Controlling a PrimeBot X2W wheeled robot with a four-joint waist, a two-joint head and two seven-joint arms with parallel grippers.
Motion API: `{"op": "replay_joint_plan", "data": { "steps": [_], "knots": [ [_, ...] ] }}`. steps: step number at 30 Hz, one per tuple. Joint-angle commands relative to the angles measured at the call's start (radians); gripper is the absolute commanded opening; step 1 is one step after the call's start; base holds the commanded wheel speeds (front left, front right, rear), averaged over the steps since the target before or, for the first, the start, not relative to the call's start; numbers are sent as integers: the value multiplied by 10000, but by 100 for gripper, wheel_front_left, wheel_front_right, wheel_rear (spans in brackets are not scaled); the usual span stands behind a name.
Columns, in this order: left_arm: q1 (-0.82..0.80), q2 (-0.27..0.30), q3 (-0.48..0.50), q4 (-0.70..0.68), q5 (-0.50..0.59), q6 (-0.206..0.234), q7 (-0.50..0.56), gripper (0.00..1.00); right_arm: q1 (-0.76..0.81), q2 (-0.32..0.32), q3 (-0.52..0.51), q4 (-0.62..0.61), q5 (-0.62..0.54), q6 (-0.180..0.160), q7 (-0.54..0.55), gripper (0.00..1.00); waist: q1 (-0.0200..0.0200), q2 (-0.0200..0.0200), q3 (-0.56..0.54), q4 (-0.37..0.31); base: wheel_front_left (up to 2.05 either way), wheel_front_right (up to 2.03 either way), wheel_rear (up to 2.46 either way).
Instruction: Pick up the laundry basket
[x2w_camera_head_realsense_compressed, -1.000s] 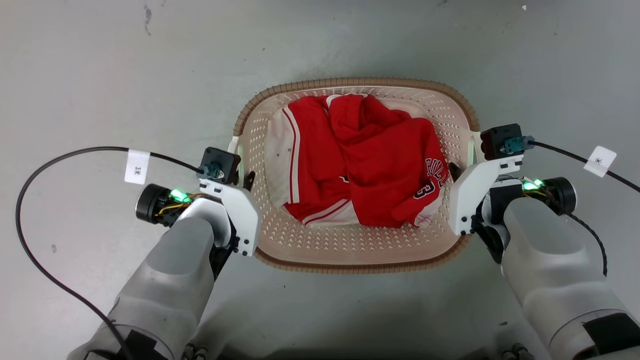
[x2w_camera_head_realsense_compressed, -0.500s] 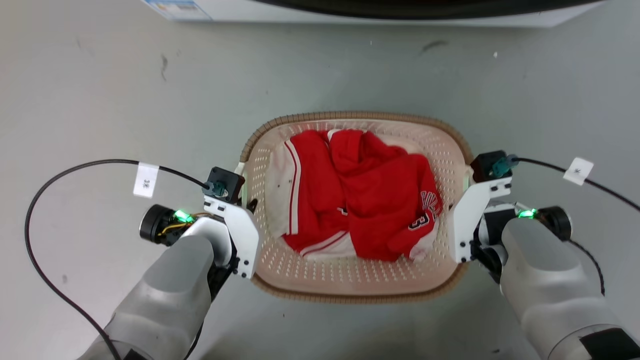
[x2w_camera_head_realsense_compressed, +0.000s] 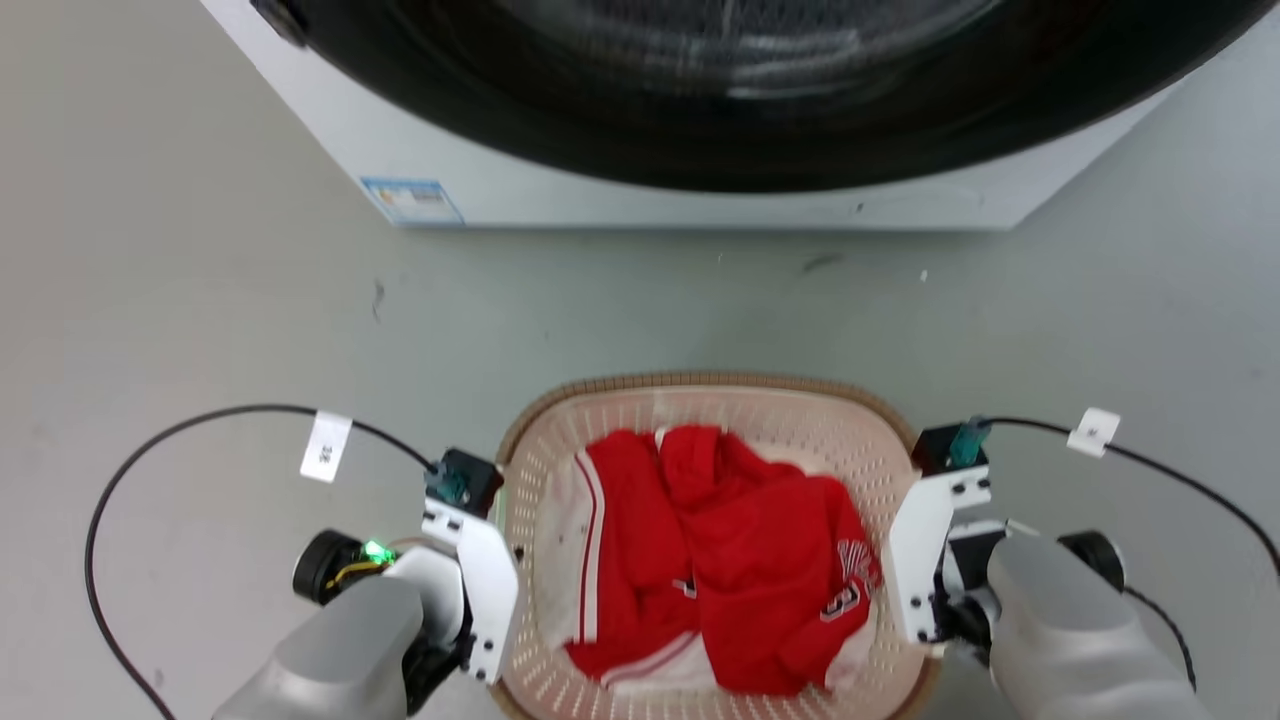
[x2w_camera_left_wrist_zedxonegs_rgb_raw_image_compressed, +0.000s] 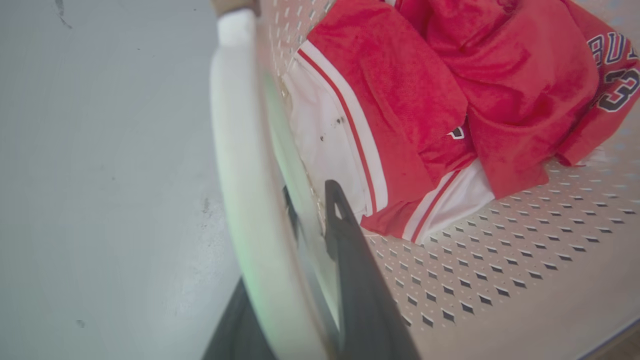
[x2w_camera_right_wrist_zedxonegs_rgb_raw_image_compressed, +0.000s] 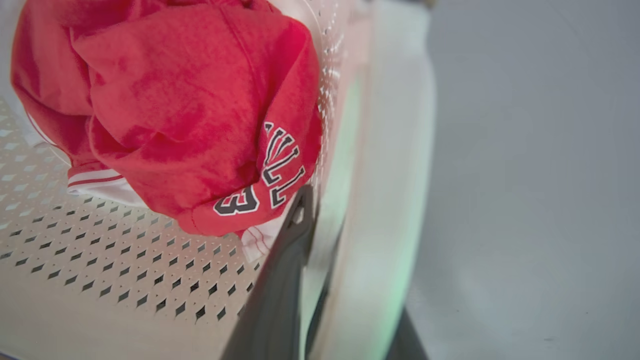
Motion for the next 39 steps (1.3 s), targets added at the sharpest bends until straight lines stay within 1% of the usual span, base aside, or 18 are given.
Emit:
{"op": "replay_joint_plan", "data": {
  "steps": [1,5,11,21,26,27,34,39],
  "knots": [
    [241,191,-257,-150,-70,-39,121,0,201,-92,223,-55,34,-3,124,0,1,0,-789,-53,0,0,0],
    [543,459,-754,-520,-544,-50,289,0,589,-98,622,-174,310,-3,459,0,1,0,-1404,-37,0,0,0],
    [1036,700,-1337,-889,-1121,-62,404,0,1162,-195,1226,-506,737,-3,883,0,1,0,-2110,49,0,0,0],
    [1870,1176,-1956,-1459,-1729,-72,562,0,2270,-709,1976,-1843,1855,-1,1288,0,1,0,-3168,156,0,0,0],
    [2156,1332,-2123,-1795,-1668,-74,481,0,2939,-939,1767,-2639,2388,-1,1134,0,1,0,-3514,252,0,0,0],
    [2221,1389,-2176,-2034,-1584,-74,549,0,3331,-1122,1634,-3109,2451,-1,1170,0,1,0,-3621,313,0,0,0],
    [2469,1566,-2239,-2580,-1441,-27,644,0,4427,-1389,1027,-4442,2306,3,1446,0,1,0,-3760,449,0,0,0],
    [2693,1800,-2261,-2888,-1442,72,712,0,5239,-1518,435,-5667,1906,11,1994,0,1,0,-3886,467,0,0,0]
  ]
}}
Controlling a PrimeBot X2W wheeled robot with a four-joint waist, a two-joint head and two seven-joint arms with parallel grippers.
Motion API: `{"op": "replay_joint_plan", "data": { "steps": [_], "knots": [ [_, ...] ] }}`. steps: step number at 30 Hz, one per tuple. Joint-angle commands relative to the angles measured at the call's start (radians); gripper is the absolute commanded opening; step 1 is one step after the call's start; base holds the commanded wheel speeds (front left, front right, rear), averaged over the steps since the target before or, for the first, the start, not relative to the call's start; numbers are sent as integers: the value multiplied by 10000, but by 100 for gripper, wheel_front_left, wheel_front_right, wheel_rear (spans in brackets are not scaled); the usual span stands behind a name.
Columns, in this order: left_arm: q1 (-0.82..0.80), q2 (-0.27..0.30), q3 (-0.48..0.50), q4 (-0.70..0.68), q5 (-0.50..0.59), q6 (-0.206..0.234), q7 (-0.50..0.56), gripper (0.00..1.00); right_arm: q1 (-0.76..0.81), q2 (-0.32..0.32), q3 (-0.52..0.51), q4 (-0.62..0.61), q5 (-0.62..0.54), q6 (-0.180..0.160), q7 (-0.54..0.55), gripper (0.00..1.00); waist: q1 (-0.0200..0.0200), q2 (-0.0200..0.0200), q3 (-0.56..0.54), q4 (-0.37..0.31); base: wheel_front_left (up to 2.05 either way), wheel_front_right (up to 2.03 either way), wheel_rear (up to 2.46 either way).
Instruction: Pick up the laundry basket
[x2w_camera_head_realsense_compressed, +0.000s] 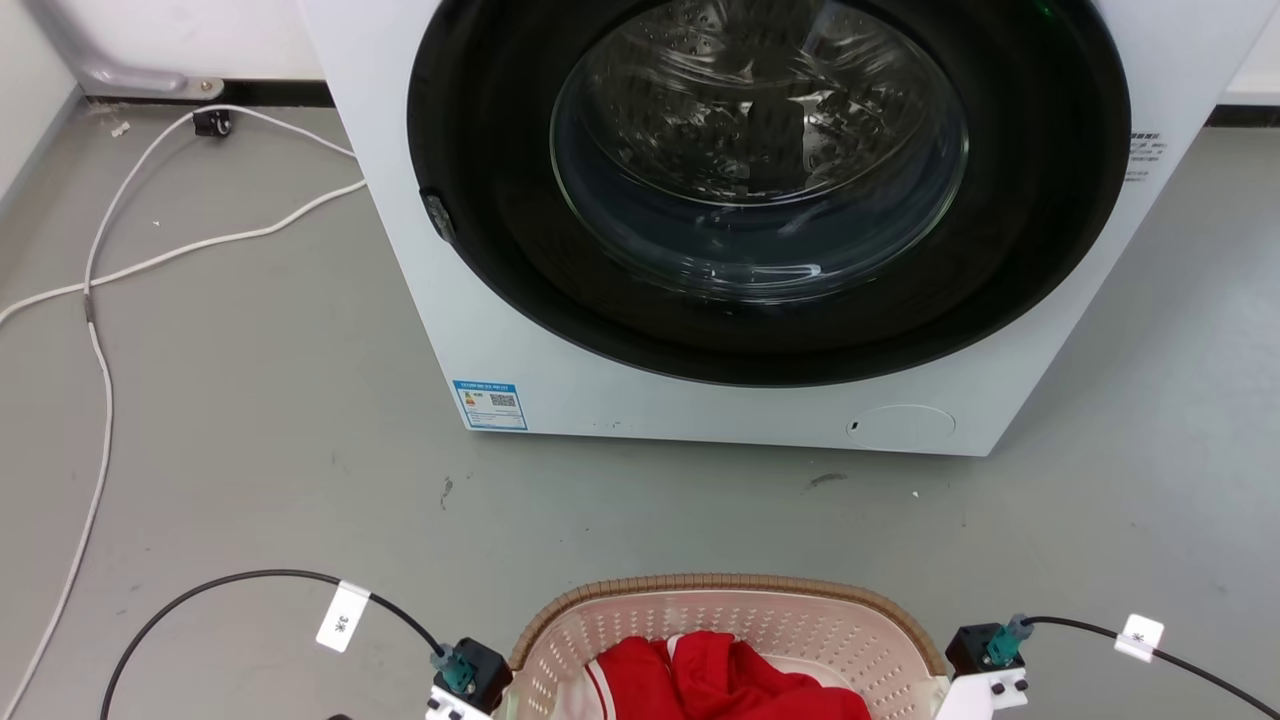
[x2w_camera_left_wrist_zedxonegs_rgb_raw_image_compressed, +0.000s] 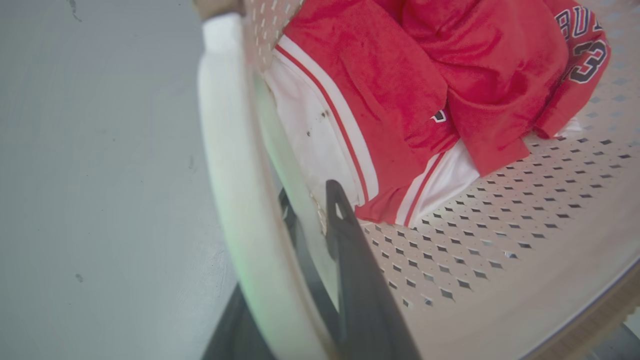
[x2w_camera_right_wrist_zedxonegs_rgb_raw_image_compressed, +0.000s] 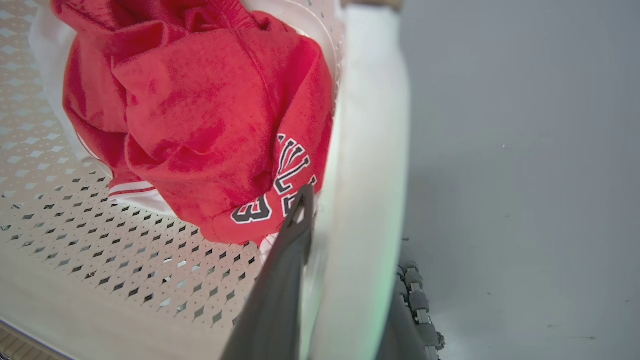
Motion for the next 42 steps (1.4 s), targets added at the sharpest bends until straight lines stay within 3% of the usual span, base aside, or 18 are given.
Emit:
{"op": "replay_joint_plan", "data": {
  "steps": [1,13,24,42],
  "knots": [
    [276,206,-163,-79,140,-54,163,0,179,-241,-262,-543,-258,28,147,0,2,-1,-63,11,0,0,0],
    [238,313,-103,-511,11,126,313,0,1629,182,-1480,-3201,-1381,39,1857,0,2,-1,-201,80,0,0,0],
    [-132,419,23,-773,-53,267,431,0,1946,270,-1921,-4075,-1771,41,2603,0,2,-1,-28,112,0,0,0],
    [-68,768,27,-1239,-150,430,834,0,2225,342,-2113,-4506,-1772,41,2909,0,2,-1,-208,106,0,0,0]
  ]
}}
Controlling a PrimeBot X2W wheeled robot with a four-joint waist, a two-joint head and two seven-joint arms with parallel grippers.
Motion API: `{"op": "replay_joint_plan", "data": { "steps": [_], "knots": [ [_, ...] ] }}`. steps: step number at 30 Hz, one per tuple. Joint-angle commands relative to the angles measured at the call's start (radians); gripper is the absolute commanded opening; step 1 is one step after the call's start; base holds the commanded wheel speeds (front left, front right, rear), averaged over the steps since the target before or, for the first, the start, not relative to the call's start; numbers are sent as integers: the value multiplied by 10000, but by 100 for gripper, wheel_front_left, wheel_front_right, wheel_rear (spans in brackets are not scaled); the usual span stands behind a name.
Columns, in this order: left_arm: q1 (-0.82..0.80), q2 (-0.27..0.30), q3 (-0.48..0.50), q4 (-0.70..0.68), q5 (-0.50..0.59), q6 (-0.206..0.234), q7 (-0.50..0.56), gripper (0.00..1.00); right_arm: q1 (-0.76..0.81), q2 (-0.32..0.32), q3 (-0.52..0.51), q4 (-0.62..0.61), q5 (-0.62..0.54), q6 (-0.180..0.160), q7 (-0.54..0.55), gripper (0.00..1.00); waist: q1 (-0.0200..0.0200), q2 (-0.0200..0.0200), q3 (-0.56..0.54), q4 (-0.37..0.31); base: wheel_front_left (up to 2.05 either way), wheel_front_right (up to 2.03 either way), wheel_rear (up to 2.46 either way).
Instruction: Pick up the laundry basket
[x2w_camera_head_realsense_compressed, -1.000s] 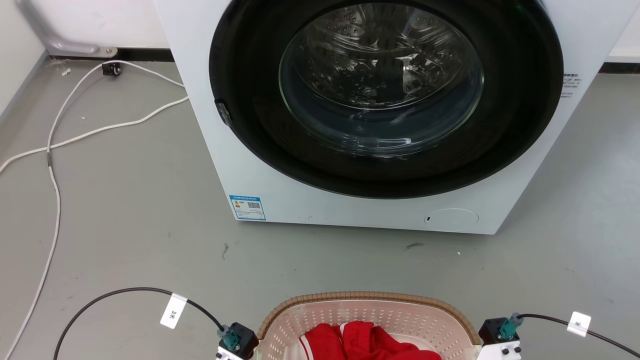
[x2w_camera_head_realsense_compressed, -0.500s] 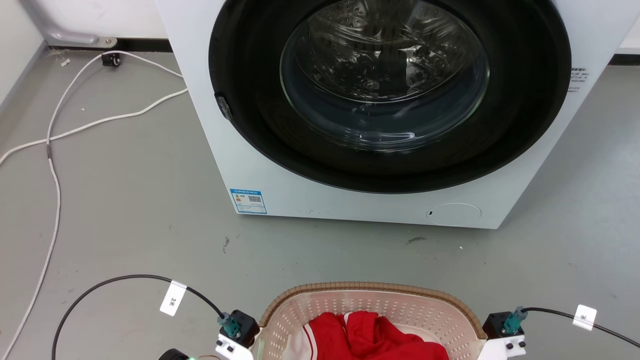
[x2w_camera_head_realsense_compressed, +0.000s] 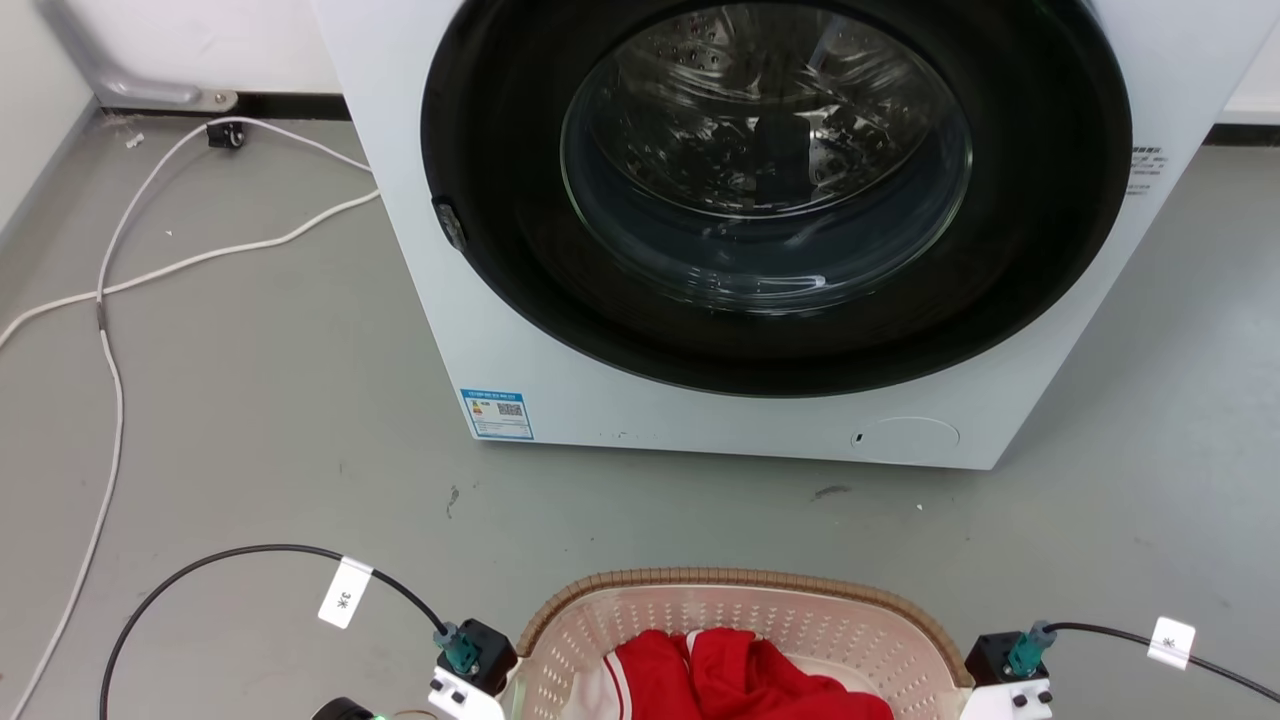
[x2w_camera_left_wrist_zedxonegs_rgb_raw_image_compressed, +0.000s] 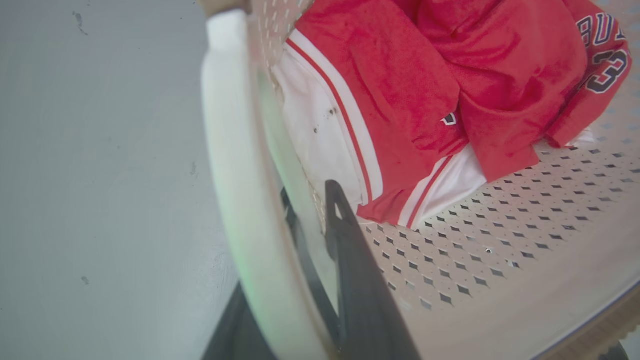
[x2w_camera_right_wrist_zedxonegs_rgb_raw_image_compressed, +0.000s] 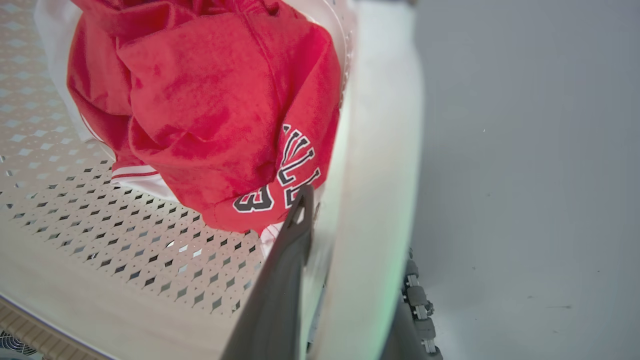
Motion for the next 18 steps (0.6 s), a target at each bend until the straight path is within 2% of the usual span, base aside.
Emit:
{"op": "replay_joint_plan", "data": {
  "steps": [1,18],
  "knots": [
    [126,227,-87,18,95,2,131,0,83,-114,-52,-135,-20,56,11,0,0,0,-52,13,0,0,0],
    [237,450,-94,-427,-44,176,370,0,299,-179,-148,-369,65,56,295,0,0,0,-123,109,0,0,0]
  ]
}}
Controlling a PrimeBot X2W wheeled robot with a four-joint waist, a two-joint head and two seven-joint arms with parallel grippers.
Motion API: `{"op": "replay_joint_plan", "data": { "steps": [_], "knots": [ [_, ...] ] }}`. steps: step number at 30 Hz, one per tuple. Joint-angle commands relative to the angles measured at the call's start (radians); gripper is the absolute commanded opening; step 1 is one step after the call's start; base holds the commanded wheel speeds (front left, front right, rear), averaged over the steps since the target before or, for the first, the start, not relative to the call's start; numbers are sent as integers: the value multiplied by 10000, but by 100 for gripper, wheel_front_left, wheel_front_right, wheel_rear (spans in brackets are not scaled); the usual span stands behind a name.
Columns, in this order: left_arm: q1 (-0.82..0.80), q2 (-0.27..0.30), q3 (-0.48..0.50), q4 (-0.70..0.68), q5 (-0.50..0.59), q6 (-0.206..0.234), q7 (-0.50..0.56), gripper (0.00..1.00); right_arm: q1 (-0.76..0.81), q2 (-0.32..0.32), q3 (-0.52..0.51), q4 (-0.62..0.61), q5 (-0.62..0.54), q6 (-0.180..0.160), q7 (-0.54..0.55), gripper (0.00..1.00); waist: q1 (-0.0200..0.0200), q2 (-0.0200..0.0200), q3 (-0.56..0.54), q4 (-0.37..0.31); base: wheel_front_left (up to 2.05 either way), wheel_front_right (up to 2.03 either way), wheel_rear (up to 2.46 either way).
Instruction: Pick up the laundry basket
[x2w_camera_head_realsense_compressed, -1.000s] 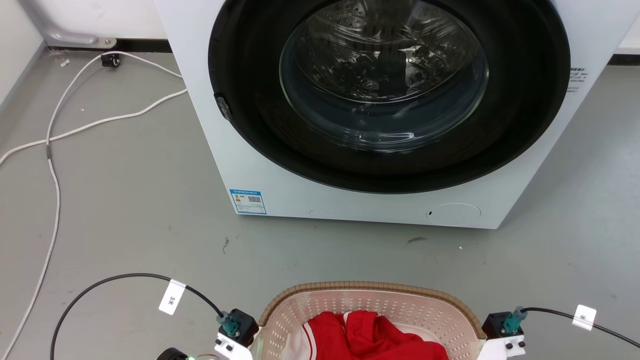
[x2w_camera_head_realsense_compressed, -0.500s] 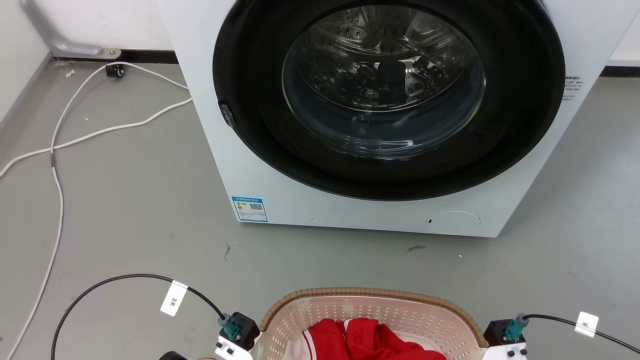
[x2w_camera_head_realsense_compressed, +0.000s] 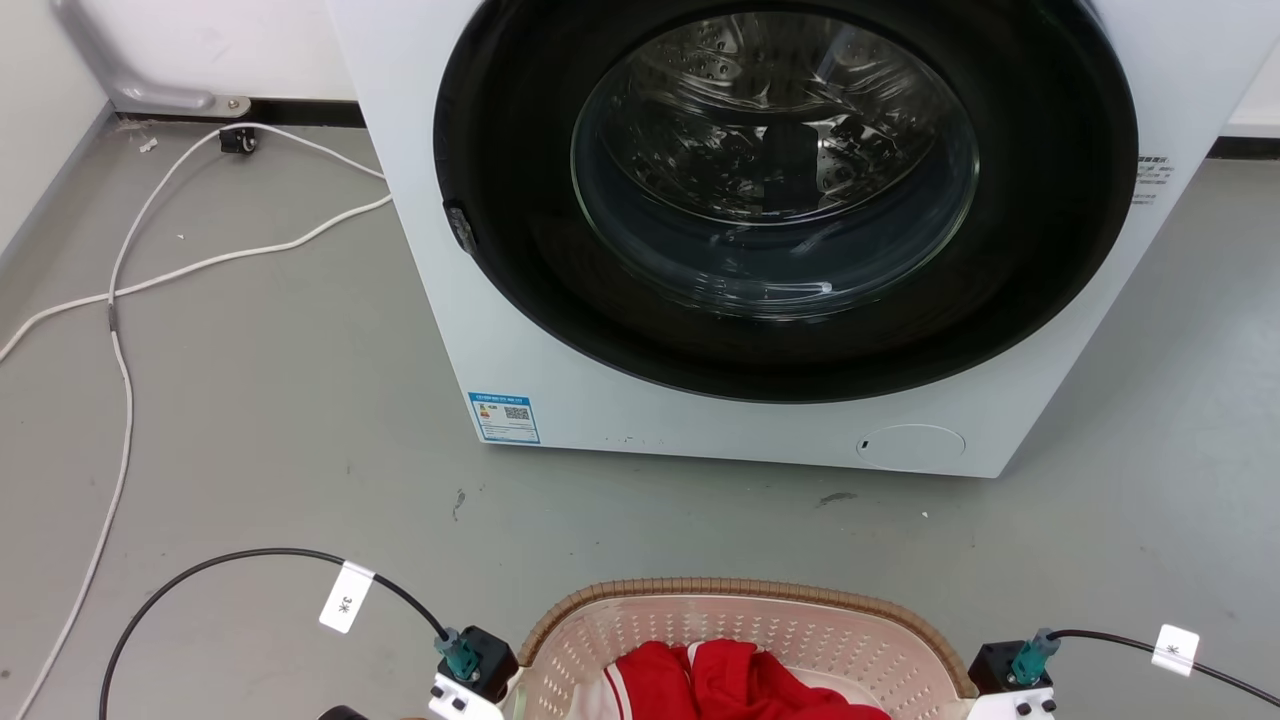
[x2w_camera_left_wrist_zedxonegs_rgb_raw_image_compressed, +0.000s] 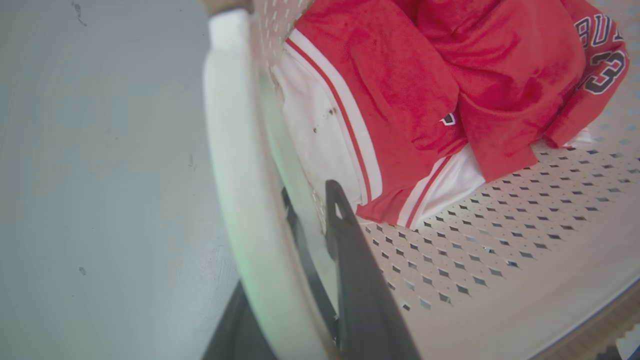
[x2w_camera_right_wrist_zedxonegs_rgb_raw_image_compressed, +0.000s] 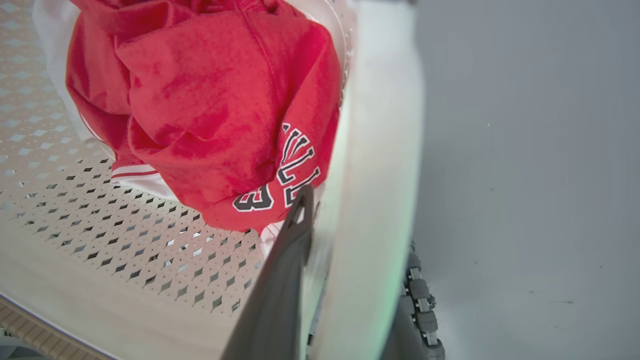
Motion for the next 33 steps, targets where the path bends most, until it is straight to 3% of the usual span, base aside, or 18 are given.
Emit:
{"op": "replay_joint_plan", "data": {
  "steps": [1,33],
  "knots": [
    [122,255,-72,45,44,-17,111,0,38,-165,-65,-129,-4,56,15,0,-1,-1,-2,-5,0,0,0],
    [173,379,-58,-134,-180,134,420,0,-116,-264,-106,-101,46,54,7,0,-1,-1,73,33,0,0,0]
  ]
}}
